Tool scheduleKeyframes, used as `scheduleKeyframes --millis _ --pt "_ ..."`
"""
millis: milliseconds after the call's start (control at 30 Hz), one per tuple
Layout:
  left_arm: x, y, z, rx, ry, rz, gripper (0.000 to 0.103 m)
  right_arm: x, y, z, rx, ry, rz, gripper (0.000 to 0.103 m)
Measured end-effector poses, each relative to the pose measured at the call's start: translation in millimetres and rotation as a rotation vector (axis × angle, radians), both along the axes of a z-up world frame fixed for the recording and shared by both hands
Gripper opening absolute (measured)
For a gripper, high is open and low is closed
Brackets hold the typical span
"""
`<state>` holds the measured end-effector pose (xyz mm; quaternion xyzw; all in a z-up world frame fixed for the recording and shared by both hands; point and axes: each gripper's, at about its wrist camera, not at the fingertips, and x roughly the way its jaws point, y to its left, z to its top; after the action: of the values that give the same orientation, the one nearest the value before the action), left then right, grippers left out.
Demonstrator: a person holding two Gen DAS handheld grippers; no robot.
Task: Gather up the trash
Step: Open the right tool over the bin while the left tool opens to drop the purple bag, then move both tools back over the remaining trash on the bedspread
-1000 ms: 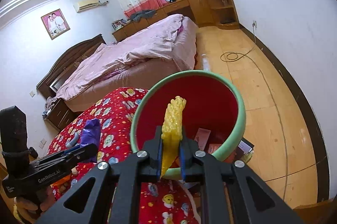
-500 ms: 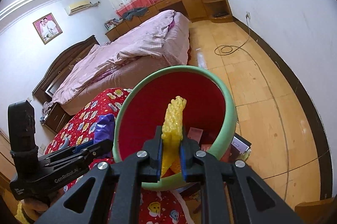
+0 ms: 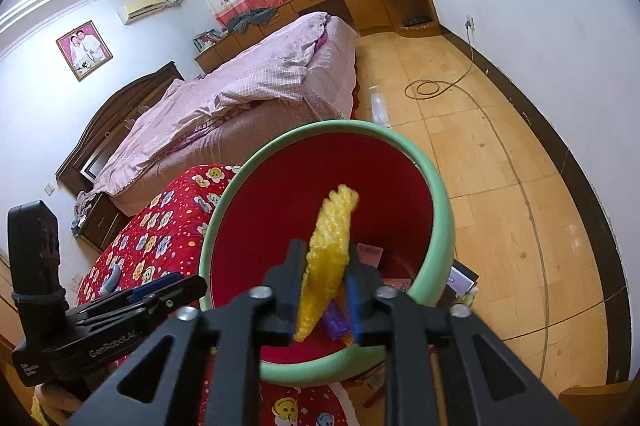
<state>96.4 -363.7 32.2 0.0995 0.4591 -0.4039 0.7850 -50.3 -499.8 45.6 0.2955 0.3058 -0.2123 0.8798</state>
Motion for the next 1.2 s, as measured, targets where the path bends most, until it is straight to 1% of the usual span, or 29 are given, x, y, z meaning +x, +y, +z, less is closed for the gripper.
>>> scheduleKeyframes --millis 33,100,233,433,567,733,833,967,1200 --pt "0 3 1 -0.004 0.003 0.006 0.039 0 0 0 0.004 -0.005 0.002 0.044" --pt "-1 10 3 -0.014 0.013 0.023 0.039 0 0 1 0.012 -0.016 0.002 0.047" --pt "-1 24 7 -0.038 0.033 0.044 0.039 -2 3 4 0.004 -0.02 -0.003 0.049" --pt "-10 48 20 -0.061 0.017 0.071 0.039 -5 11 11 0.007 -0.036 0.001 0.052" --pt "-14 66 29 -0.063 -0.004 0.094 0.039 -9 18 16 0.007 -0.049 0.014 0.054" --pt "-13 94 35 -0.077 -0.012 0.135 0.039 -7 29 23 -0.002 -0.049 0.035 0.056" --pt "-12 115 38 -0.087 -0.02 0.169 0.039 -5 39 27 -0.005 -0.049 0.048 0.059" --pt "-10 141 42 -0.101 -0.025 0.219 0.039 -2 51 31 -0.013 -0.046 0.075 0.06" --pt "-4 192 44 -0.091 -0.043 0.325 0.039 8 82 35 -0.025 -0.038 0.135 0.062"
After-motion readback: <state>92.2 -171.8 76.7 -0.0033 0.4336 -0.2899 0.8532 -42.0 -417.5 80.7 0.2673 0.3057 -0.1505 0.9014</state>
